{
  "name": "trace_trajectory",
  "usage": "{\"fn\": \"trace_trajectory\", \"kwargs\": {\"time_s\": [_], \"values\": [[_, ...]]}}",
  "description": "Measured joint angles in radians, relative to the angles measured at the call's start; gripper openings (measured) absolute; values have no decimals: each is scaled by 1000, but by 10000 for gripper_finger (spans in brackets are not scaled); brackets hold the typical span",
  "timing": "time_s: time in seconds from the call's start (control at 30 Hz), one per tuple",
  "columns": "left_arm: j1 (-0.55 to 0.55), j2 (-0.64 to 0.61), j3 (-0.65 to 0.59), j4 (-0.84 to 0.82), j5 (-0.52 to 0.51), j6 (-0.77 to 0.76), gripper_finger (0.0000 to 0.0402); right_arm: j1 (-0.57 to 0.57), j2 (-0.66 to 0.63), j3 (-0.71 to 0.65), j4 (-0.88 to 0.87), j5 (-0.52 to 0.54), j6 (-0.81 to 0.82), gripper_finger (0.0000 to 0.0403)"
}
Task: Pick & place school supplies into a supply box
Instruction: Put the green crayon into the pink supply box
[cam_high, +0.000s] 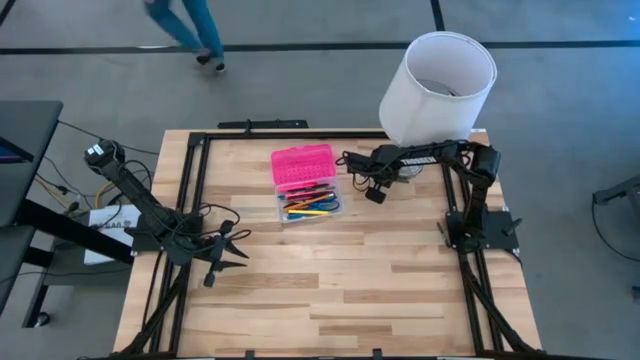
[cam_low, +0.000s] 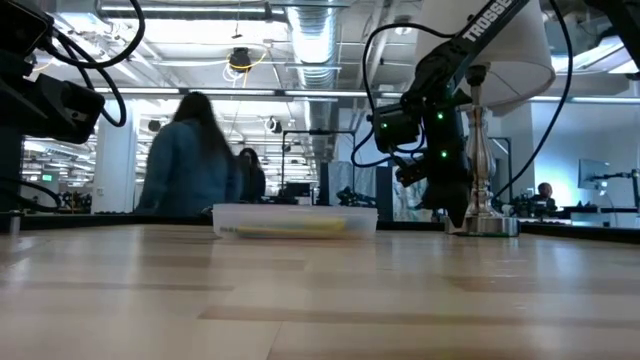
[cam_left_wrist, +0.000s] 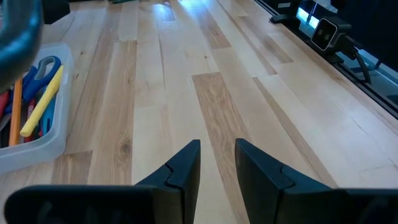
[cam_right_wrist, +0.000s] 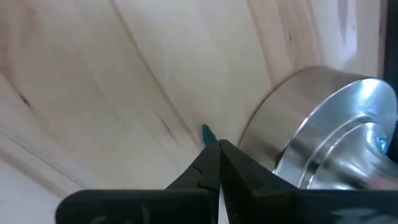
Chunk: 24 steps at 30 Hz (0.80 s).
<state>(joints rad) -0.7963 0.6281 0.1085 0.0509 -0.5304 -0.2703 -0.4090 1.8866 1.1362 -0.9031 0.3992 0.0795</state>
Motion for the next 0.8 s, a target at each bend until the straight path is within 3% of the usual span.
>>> {"fn": "trace_trajectory", "kwargs": {"time_s": [0.47, 0.8], "values": [[0, 0, 0, 0, 0, -3, 96, -41, 0, 0, -13, -20, 129, 0], [0, 0, 0, 0, 0, -3, 96, -45, 0, 0, 4, -80, 132, 0]]}}
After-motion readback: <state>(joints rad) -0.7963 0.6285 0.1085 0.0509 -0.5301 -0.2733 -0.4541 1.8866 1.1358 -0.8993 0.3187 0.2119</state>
